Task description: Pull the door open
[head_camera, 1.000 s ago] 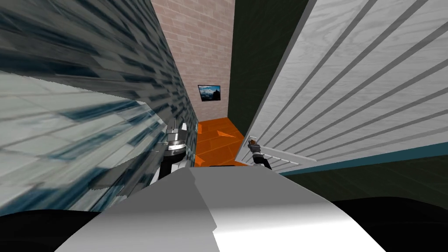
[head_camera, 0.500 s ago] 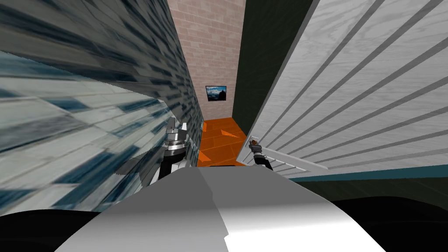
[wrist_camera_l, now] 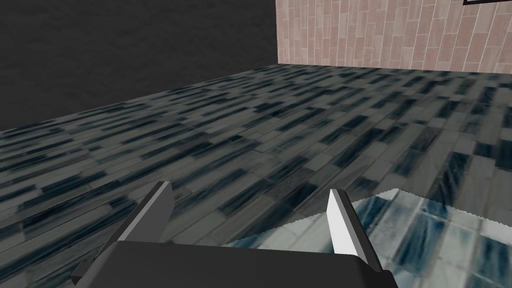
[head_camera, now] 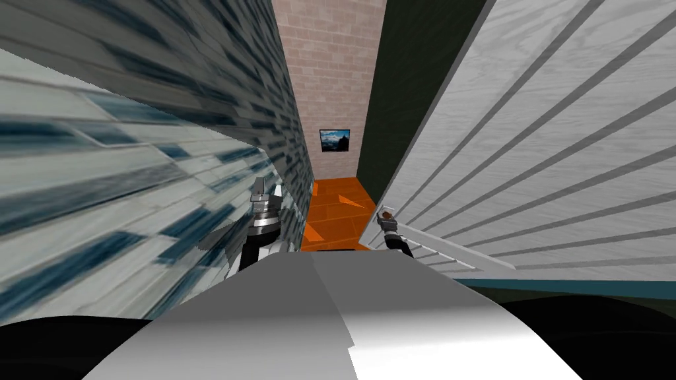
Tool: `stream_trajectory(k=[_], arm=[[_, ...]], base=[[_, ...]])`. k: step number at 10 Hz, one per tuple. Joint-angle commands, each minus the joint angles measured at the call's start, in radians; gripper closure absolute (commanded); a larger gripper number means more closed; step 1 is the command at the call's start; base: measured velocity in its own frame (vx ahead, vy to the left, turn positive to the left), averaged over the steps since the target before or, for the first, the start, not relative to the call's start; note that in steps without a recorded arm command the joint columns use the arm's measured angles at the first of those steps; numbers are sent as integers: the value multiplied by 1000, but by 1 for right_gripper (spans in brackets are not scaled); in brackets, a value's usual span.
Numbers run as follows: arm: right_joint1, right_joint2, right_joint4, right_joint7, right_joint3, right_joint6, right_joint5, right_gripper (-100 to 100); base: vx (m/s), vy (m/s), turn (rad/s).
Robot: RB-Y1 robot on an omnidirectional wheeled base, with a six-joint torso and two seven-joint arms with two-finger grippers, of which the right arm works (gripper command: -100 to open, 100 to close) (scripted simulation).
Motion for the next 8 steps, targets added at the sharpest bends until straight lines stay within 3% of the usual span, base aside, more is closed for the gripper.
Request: stream_trajectory(k=[1, 8], arm=[[-1, 6, -13, 8, 7, -6, 8, 100], [25, 15, -26, 35, -24, -26, 24, 100]], base=[[-44, -4, 151], [-36, -2, 131]])
